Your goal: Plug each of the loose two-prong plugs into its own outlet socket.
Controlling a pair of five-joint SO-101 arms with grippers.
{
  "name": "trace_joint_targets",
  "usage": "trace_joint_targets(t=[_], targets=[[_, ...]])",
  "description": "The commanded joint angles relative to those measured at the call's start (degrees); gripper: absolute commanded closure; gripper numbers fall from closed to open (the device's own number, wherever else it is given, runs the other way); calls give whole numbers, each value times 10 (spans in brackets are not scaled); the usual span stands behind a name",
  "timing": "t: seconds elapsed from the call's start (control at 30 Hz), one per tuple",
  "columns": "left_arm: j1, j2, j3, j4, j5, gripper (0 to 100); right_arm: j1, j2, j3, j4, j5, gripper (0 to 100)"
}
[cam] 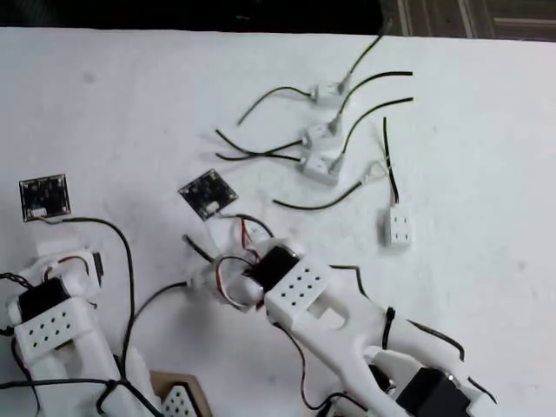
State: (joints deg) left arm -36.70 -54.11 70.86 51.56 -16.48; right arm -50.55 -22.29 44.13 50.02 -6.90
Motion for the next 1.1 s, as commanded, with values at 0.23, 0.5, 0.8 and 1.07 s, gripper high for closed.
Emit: trace_joint_targets(t=[0.23,0.5,0.8,1.07], targets=[[-1,-7,-4,-9,1,886,-1,-5,82,-93,34,981],[-1,-7,-4,-9,1,885,-41,22,102,-88,33,981],[-1,-7,-4,-9,1,885,-41,145,69,-99,32,981],[-1,-7,-4,-9,1,885,-34,145,70,-66,32,981]])
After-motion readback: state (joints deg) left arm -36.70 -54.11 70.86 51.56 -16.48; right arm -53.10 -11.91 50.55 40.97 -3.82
